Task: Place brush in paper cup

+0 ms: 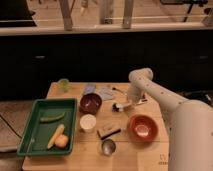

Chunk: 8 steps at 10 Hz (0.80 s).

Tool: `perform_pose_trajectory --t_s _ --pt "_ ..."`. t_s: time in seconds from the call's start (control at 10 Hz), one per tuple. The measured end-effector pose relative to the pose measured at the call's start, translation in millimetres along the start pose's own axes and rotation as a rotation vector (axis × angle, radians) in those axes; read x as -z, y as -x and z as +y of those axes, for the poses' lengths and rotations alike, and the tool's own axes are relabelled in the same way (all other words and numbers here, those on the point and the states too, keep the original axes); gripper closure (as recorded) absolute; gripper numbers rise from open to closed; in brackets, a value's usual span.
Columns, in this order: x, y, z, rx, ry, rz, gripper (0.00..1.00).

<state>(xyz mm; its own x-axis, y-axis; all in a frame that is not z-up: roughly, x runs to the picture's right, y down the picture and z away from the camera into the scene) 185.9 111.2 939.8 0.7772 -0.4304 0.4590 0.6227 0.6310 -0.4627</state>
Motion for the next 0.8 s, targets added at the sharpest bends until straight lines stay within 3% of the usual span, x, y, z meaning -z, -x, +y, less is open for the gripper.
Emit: perform_pose_trajectory --t_s 0.2,0.5,0.8 --pt "7 -4 4 -0.002 -0.004 0.006 0.98" --pt "42 -2 9 0.000 -0.023 0.029 0.99" --pt "57 2 16 0.004 -0.033 0.039 0.99"
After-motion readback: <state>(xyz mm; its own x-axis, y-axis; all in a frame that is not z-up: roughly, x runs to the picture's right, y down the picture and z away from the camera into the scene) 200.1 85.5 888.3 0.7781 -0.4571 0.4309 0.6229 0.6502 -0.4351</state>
